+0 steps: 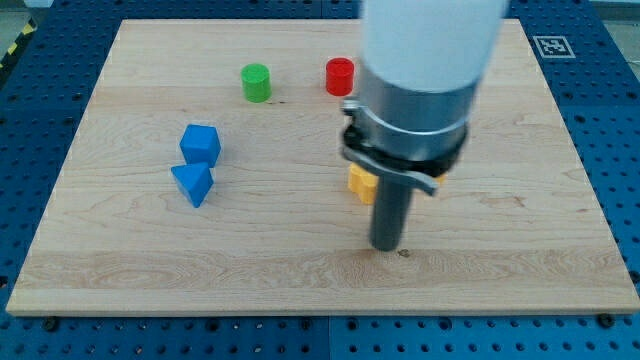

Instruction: Place the yellow hexagon towards the top of the blue cube

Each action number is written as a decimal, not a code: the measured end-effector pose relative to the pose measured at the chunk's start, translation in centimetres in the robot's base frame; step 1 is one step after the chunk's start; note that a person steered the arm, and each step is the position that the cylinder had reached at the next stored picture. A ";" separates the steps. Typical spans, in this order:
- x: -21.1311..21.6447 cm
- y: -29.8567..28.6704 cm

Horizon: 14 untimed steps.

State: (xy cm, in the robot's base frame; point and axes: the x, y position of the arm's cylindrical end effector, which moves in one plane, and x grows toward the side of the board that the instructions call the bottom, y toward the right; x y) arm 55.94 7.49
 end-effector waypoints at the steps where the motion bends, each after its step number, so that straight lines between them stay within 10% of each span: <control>1: -2.3 3.8; 5: -5.9 11.3; 14: -13.8 -7.7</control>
State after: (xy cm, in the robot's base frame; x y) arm 42.12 -0.22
